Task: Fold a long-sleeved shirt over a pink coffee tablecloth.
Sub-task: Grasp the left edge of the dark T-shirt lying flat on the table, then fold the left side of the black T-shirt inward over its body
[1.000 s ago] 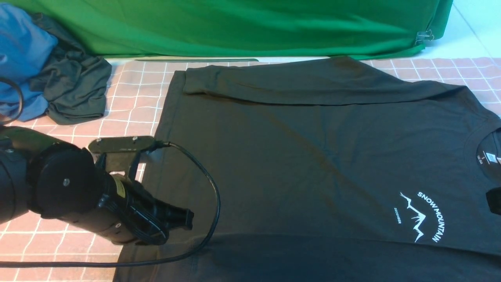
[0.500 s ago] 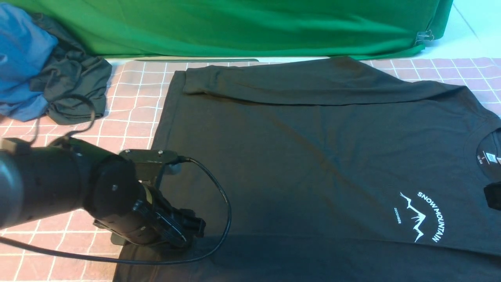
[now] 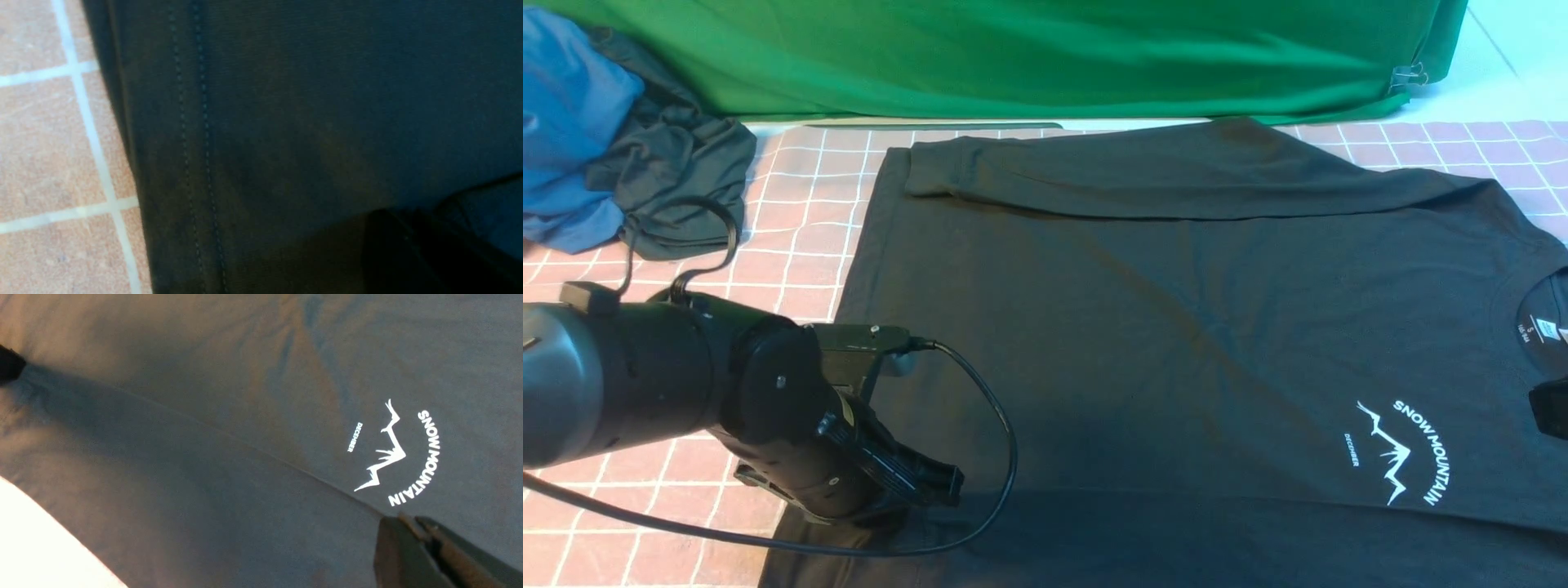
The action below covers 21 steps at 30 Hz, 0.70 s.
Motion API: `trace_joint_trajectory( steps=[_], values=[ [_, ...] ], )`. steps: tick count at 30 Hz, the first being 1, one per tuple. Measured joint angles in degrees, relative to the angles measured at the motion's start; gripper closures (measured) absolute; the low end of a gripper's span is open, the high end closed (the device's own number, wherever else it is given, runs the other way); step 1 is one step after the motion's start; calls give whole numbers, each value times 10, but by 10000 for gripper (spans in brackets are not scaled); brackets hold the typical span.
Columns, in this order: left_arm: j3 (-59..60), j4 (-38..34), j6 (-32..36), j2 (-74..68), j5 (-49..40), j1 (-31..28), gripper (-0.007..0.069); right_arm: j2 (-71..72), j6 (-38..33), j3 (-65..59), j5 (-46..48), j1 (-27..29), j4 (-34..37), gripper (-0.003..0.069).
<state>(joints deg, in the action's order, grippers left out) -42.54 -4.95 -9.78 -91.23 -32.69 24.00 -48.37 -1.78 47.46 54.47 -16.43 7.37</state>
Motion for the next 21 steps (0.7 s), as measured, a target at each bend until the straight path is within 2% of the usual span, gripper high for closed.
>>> trace_joint_trajectory(
  steps=[14, 21],
  values=[
    [-56, 8, 11, 56, -84, 0, 593, 0, 0, 0, -2, 0, 3, 589],
    [-115, 54, 11, 74, -85, 0, 593, 0, 0, 0, -2, 0, 4, 587]
  ],
)
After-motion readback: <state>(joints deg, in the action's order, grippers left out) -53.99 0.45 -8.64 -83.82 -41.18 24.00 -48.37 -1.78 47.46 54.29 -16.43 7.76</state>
